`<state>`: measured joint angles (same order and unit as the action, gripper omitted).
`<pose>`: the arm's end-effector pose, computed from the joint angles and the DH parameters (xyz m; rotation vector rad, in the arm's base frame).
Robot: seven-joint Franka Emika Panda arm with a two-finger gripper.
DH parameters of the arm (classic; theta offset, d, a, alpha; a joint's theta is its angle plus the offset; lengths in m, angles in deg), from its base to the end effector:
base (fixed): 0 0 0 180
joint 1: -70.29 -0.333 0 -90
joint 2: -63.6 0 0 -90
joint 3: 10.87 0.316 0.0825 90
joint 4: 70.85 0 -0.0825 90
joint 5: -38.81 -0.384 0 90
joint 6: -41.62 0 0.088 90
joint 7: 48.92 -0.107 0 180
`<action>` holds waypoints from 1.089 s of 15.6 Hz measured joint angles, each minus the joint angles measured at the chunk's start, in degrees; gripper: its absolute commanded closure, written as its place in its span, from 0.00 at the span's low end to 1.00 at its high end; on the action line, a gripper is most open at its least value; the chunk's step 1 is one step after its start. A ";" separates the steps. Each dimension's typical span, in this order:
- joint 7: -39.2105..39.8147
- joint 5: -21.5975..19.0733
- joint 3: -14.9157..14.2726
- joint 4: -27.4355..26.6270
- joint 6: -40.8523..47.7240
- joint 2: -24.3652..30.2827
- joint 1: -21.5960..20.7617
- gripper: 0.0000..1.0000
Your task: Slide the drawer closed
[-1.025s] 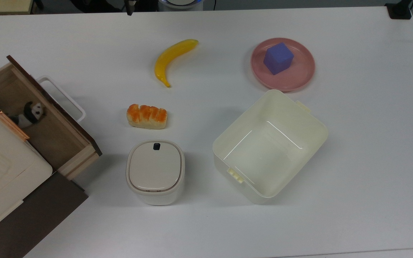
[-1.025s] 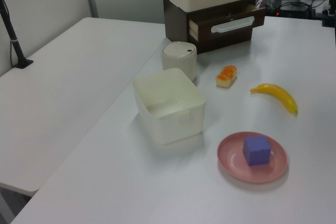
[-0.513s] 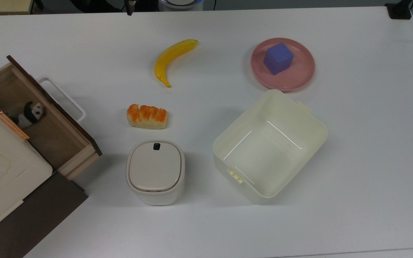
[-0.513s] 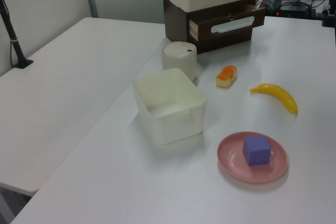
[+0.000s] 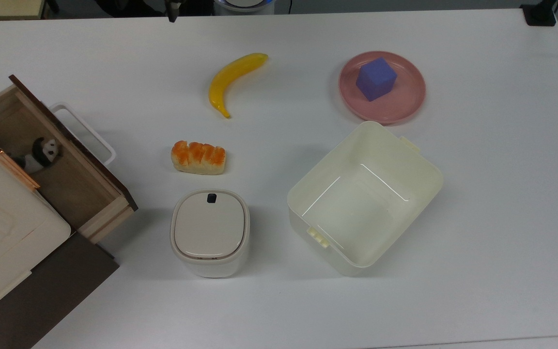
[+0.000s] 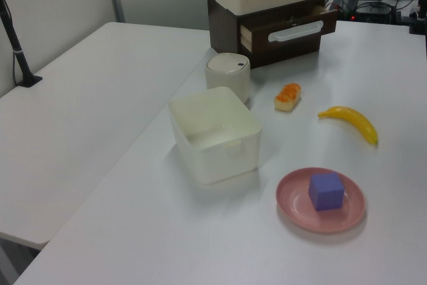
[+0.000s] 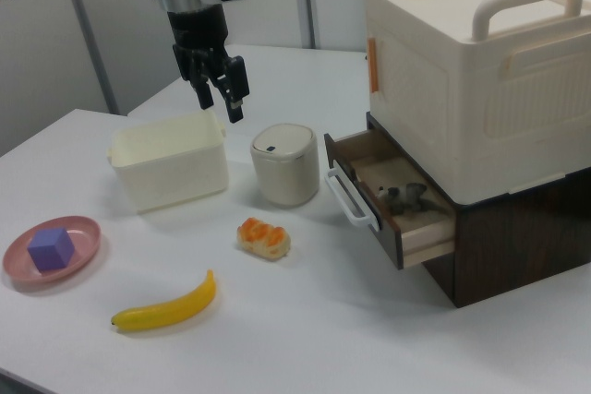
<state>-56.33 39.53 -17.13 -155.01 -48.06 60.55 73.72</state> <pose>0.5631 -0.0956 0.6423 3.0869 -0.4642 0.0672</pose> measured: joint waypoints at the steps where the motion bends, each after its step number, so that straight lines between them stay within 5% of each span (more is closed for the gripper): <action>1: 0.00 0.36 0.00 -0.09 0.00 0.00 -0.01 0.57; 4: 0.00 2.49 0.08 -0.77 0.00 -0.24 -0.13 0.99; 17: -6.83 9.75 -0.72 -1.68 -9.84 -10.54 3.39 1.00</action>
<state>-63.15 49.28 -17.85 -156.68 -57.90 50.01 77.11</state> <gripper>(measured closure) 0.991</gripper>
